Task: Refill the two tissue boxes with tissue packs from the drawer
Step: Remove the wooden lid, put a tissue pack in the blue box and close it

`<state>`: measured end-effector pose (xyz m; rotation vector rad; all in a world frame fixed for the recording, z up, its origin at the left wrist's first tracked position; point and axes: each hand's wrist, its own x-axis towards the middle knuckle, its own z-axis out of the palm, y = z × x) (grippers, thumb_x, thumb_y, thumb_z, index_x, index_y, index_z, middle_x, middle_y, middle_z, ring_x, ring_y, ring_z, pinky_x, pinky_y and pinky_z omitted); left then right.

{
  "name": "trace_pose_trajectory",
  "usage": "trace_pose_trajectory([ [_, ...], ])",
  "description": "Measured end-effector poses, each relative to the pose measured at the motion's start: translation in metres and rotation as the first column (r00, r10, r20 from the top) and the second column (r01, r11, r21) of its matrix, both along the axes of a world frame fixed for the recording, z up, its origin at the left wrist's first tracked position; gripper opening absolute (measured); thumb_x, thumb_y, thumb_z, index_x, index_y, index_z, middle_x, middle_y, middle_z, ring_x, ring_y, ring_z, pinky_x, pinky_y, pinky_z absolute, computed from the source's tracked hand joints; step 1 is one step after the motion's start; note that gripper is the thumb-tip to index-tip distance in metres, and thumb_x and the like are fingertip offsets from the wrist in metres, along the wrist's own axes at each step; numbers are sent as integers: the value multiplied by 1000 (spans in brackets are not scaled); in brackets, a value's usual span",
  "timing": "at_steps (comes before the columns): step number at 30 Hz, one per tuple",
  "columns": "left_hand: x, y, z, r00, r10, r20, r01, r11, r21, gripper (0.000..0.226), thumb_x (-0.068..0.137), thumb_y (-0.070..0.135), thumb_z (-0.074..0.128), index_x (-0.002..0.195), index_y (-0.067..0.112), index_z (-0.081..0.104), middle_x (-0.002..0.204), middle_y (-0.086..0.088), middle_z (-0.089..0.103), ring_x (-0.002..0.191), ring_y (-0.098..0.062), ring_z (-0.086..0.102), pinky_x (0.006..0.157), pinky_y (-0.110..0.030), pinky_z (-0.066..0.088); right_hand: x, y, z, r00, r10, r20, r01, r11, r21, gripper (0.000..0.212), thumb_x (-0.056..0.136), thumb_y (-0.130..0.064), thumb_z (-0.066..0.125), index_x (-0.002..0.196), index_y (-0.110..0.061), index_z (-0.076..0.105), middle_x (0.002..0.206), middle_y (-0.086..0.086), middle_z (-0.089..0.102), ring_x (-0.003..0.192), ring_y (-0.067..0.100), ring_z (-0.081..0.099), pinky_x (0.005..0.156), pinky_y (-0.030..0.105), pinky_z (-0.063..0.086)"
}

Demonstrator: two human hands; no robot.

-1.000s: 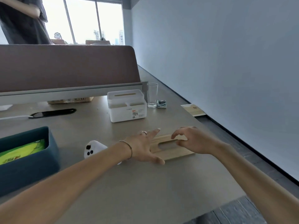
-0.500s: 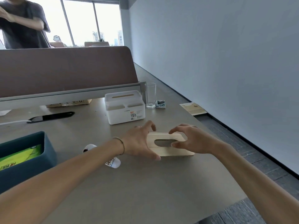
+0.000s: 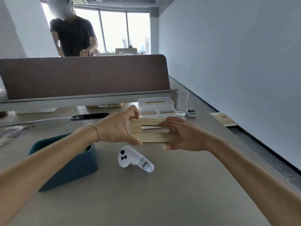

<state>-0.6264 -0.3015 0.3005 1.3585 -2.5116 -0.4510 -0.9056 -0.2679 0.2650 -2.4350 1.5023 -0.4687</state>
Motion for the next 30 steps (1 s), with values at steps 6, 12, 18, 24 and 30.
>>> trace_pose_trajectory([
  [6, 88, 17, 4, 992, 115, -46, -115, 993, -12, 86, 50, 69, 90, 115, 42, 39, 151, 2, 49, 142, -15, 43, 119, -42, 38, 82, -23, 24, 984, 174, 20, -175, 984, 22, 75, 76, -39, 84, 142, -31, 48, 142, 4, 45, 129, 16, 40, 101, 23, 33],
  [12, 169, 42, 4, 976, 216, -19, -216, 976, 7, 88, 55, 66, 87, 123, 39, 39, 150, 5, 48, 139, -17, 44, 118, -42, 39, 167, -47, 29, 942, 332, -49, -325, 939, 113, 102, 68, -50, 84, 153, -35, 31, 144, -15, 44, 127, 5, 43, 110, 32, 39],
  [18, 236, 59, -5, 966, 259, -16, -258, 965, 58, 95, 60, 62, 89, 135, 52, 31, 146, 18, 46, 136, -6, 43, 115, -41, 40, 233, -58, 27, 916, 390, -91, -381, 919, 98, 113, 61, -59, 84, 154, -43, 22, 153, -12, 37, 135, 9, 38, 112, 34, 37],
  [24, 266, 68, -20, 955, 296, 9, -296, 954, 51, 105, 64, 62, 87, 148, 53, 24, 145, 17, 48, 128, -9, 49, 110, -32, 39, 265, -57, 24, 900, 423, -107, -409, 903, 132, 112, 60, -58, 85, 152, -49, 22, 147, -18, 38, 131, 7, 40, 109, 31, 39],
  [30, 272, 62, -29, 957, 291, 6, -291, 956, 49, 110, 63, 66, 85, 150, 55, 19, 145, 19, 46, 129, -8, 47, 110, -31, 38, 267, -59, 18, 901, 421, -107, -406, 903, 139, 110, 60, -58, 86, 151, -50, 25, 142, -22, 39, 127, 4, 43, 107, 28, 41],
])
